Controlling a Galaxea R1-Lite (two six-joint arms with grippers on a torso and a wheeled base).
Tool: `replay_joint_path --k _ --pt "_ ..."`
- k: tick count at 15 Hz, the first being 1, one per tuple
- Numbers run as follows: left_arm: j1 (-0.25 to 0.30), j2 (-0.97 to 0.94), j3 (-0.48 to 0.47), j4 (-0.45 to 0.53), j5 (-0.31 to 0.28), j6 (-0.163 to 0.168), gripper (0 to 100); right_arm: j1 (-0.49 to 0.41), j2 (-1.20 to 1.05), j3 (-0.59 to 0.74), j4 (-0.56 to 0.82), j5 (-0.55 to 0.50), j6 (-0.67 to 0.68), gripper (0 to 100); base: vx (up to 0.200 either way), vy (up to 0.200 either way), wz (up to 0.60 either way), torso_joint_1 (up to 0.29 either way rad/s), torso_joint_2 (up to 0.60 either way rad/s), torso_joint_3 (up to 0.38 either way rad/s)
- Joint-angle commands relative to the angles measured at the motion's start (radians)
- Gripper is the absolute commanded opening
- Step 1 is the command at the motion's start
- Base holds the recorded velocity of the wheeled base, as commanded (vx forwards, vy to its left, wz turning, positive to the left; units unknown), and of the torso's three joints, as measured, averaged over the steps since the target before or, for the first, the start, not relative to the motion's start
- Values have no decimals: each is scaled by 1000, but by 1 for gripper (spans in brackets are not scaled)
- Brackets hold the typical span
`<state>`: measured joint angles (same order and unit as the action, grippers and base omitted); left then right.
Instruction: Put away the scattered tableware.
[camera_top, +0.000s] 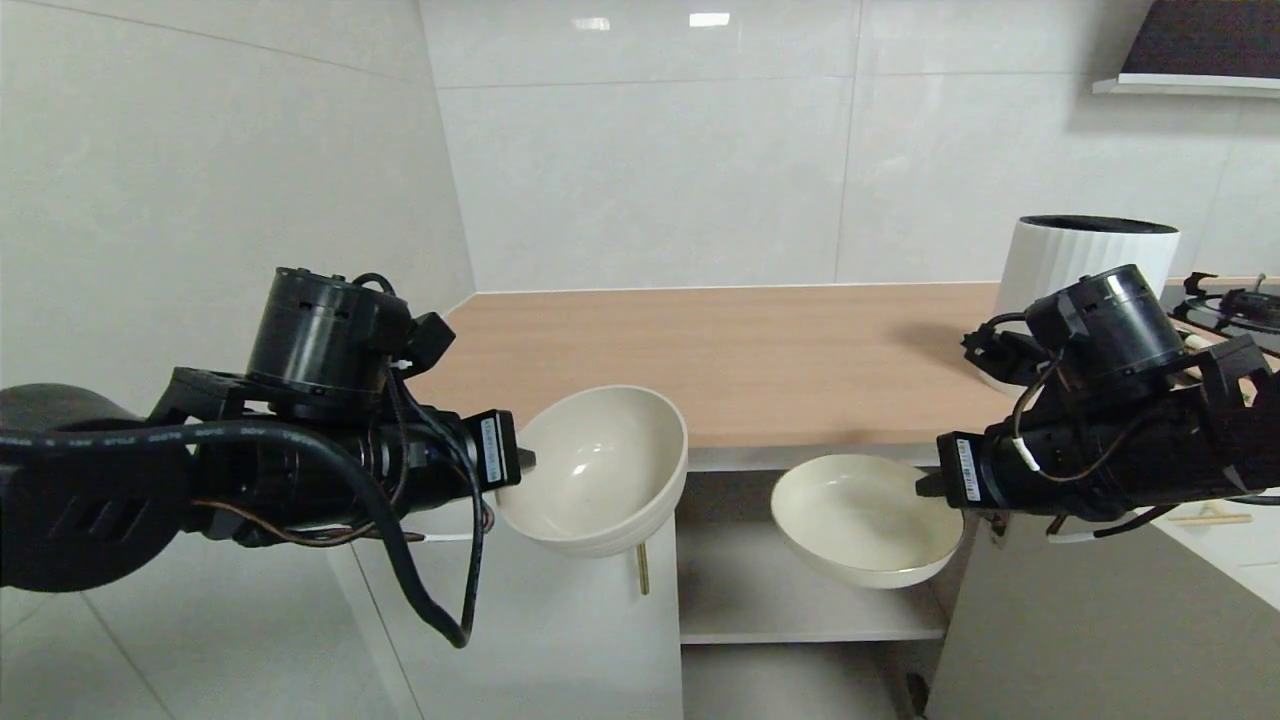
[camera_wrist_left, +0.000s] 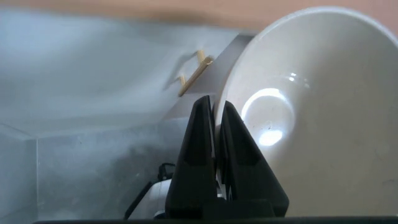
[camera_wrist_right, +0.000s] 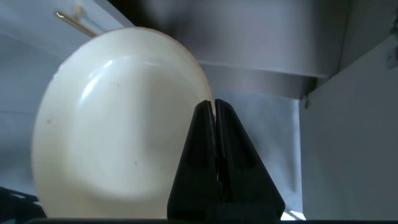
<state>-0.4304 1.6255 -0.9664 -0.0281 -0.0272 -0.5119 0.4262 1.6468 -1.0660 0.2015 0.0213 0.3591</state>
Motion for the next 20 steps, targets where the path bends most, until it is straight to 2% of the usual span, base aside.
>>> replay_joint_path --k 1,10,16,20 --pt "-1 11 0 -1 0 0 0 0 8 0 -1 0 0 0 0 0 0 -173 456 281" --pt "1 16 0 -1 0 0 0 0 31 0 -1 -3 0 0 0 0 0 -136 443 288" --pt "-1 16 0 -1 0 0 0 0 61 -3 -1 -4 0 0 0 0 0 -32 50 37" --pt "-7 23 2 -1 -2 0 0 31 191 0 -34 -7 0 0 0 0 0 -9 18 10"
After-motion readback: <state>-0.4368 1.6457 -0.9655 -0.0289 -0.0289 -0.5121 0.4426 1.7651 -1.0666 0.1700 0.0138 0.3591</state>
